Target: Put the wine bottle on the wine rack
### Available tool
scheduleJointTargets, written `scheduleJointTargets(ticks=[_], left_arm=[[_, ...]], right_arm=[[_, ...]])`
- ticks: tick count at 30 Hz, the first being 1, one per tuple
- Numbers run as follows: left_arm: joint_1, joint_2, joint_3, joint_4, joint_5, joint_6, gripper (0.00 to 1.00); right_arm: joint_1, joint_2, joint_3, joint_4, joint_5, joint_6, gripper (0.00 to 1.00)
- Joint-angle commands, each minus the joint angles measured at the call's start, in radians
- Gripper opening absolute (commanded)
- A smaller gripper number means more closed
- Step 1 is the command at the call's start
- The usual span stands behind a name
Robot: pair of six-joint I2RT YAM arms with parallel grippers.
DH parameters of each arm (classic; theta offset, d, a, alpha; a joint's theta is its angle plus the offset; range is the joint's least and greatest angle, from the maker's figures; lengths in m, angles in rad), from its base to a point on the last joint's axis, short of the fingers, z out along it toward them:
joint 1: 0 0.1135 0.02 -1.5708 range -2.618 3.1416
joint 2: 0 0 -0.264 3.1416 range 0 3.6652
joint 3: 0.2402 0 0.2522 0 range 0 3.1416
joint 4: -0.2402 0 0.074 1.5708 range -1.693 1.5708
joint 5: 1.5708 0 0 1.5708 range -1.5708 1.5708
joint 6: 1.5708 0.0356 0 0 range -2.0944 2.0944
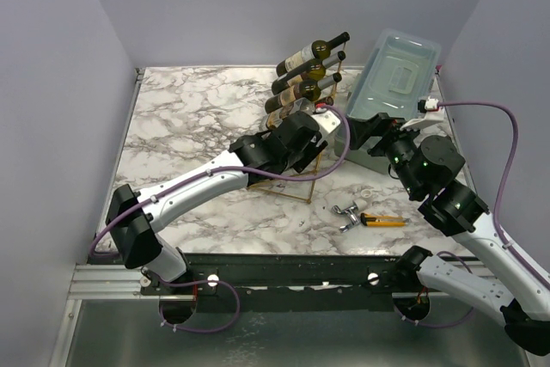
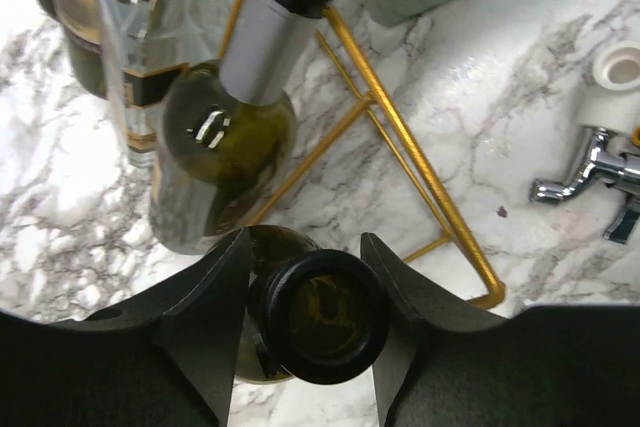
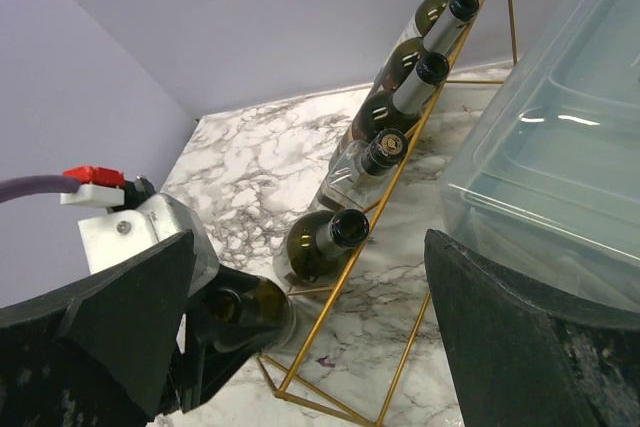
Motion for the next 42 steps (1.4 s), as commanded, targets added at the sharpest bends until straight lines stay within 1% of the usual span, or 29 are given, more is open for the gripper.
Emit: scheduleJointTargets(ticks=[1, 9, 14, 17, 25, 33, 42], left_arm=[[0.000, 0.021, -0.017, -0.045, 0.090, -0.036, 0.51], [0.000, 0.029, -0.014, -0.047, 0.117, -0.039, 0.57], [0.000, 0.018, -0.014, -0.049, 0.139, -0.040, 0.64], [0.000, 0.010, -0.015, -0.049, 0.123, -0.040, 0.69], [0.000, -0.013, -0.005, -0.060, 0.074, -0.042, 0.78], [0.000, -0.060, 0.000, -0.081, 0.068, -0.024, 0.79], [0.000, -0.187, 0.028, -0.087, 0.058, -0.026, 0.83]], right_arm=[[0.003, -0.003, -0.012, -0.008, 0.026, -0.005, 1.00], [0.002, -0.003, -0.014, -0.010, 0.023, -0.004, 1.00], [0.002, -0.004, -0.013, -0.012, 0.022, -0.004, 1.00], [0.002, -0.004, -0.014, -0.011, 0.023, -0.003, 1.00], [0.003, 0.000, -0.016, -0.009, 0.019, 0.001, 1.00], [0.003, 0.005, -0.017, -0.006, 0.014, 0.004, 1.00], [0.002, 0.009, 0.008, -0.011, 0.018, -0.019, 1.00]])
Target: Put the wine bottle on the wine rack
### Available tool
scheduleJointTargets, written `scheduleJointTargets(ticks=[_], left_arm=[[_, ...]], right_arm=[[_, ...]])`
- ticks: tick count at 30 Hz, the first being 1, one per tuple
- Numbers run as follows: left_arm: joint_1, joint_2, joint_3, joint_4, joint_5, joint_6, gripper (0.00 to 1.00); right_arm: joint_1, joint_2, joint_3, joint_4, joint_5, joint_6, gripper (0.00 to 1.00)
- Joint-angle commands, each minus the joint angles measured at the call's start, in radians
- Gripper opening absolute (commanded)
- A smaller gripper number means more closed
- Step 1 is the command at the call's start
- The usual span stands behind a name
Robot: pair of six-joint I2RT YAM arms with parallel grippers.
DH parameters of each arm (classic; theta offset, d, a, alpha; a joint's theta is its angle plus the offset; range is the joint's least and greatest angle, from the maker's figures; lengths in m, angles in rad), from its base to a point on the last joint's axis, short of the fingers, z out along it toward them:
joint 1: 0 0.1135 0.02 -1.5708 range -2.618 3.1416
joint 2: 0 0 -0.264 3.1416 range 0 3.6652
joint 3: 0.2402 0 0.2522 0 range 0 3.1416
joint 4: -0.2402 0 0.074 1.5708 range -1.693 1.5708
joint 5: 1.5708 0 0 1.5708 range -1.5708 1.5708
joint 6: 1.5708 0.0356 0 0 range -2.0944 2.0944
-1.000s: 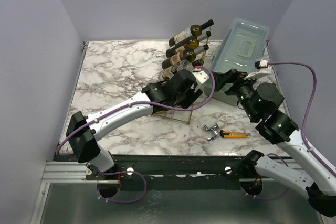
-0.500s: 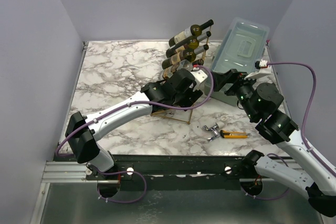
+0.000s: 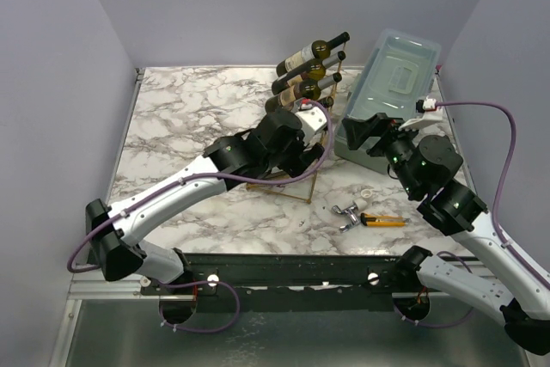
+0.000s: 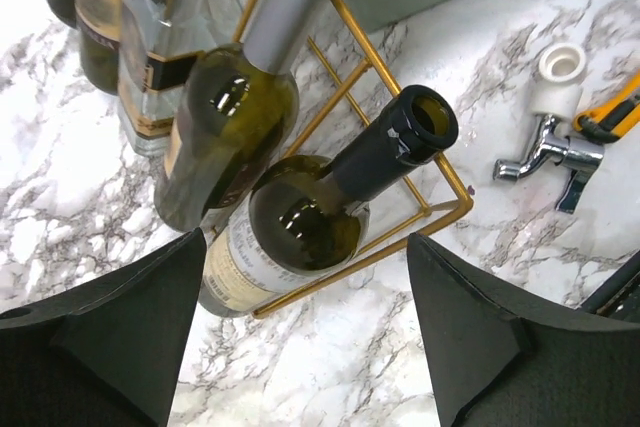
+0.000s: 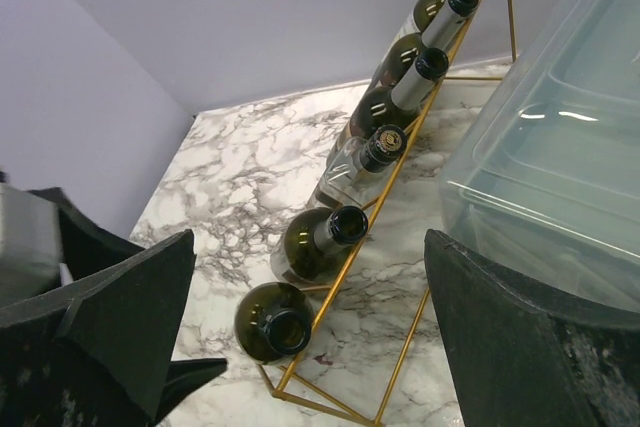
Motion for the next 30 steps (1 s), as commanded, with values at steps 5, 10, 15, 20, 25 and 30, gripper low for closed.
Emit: scheduleJointTargets(ticks=[5, 10, 15, 20, 25, 30], left_arm=[[-0.001, -0.157, 0.084, -0.011, -0.043, -0.006, 0.89], [-0.002, -0.228, 0.137, -0.002, -0.095, -0.008, 0.94], [-0.001, -0.310, 0.161, 0.019, -0.177, 0.010, 0.97], [-0.002, -0.399, 0.142, 0.077, -0.238, 0.022, 0.99], [-0.001, -0.479, 0.119, 0.122, -0.256, 0.039, 0.99], [-0.002, -0.527, 0.114, 0.139, -0.281, 0.050, 0.99]], right_arm=[[0.003, -0.008, 0.050, -0.025, 0.024, -0.055, 1.00], [0.002, -0.011, 0.127, -0.058, -0.010, -0.126, 1.00], [0.003, -0.016, 0.202, -0.105, 0.006, -0.181, 1.00], [0.003, -0.047, 0.257, -0.118, 0.031, -0.223, 1.00], [0.003, -0.067, 0.308, -0.122, 0.064, -0.264, 1.00], [0.001, -0.083, 0.343, -0.128, 0.084, -0.290, 1.00]])
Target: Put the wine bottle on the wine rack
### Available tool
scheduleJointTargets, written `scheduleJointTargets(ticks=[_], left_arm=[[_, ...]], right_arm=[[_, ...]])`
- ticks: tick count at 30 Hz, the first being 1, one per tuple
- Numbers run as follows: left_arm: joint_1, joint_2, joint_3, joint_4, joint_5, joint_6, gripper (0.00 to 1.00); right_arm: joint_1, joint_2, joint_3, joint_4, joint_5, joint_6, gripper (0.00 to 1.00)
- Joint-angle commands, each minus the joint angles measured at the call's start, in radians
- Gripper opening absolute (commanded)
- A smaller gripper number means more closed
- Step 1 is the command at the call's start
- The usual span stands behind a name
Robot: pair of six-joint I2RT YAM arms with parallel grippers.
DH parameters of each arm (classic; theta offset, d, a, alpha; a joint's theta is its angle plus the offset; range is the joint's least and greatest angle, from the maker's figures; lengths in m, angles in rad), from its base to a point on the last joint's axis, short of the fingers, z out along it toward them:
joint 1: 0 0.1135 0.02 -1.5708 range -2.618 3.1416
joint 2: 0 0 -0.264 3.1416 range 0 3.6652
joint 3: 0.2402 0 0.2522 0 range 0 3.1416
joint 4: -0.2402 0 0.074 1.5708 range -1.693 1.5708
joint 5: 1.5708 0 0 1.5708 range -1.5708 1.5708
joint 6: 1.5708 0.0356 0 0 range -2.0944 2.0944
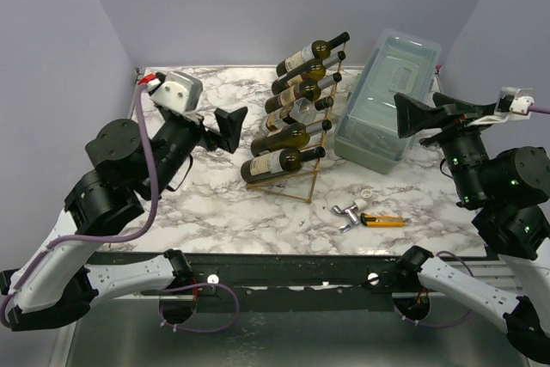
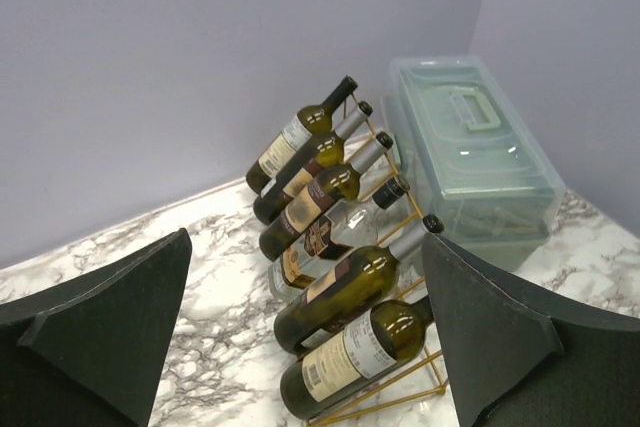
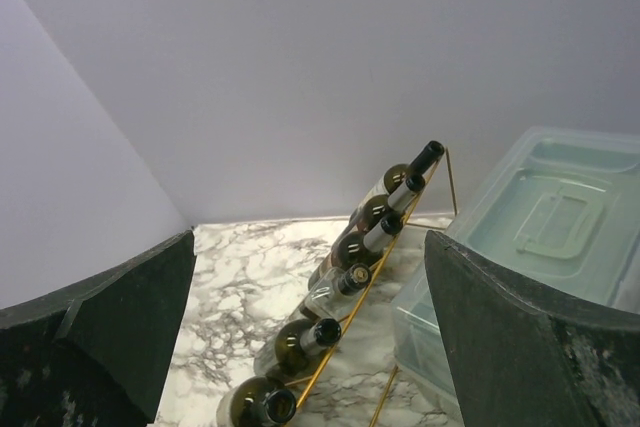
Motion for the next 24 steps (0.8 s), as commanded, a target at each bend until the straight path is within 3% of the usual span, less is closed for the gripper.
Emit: scheduleJointTargets(ticks=[1, 24], left_arm=[[-0.002, -0.042, -0.014, 0.041, -0.057, 0.022, 0.99], [-0.001, -0.180, -0.038, 0.050, -0.140, 0.032, 0.99]], right_arm=[[0.003, -0.017, 0.039, -0.031, 0.045, -0.052, 1.00], [0.002, -0.085, 0.005, 0.026, 0.048, -0.086, 1.00]])
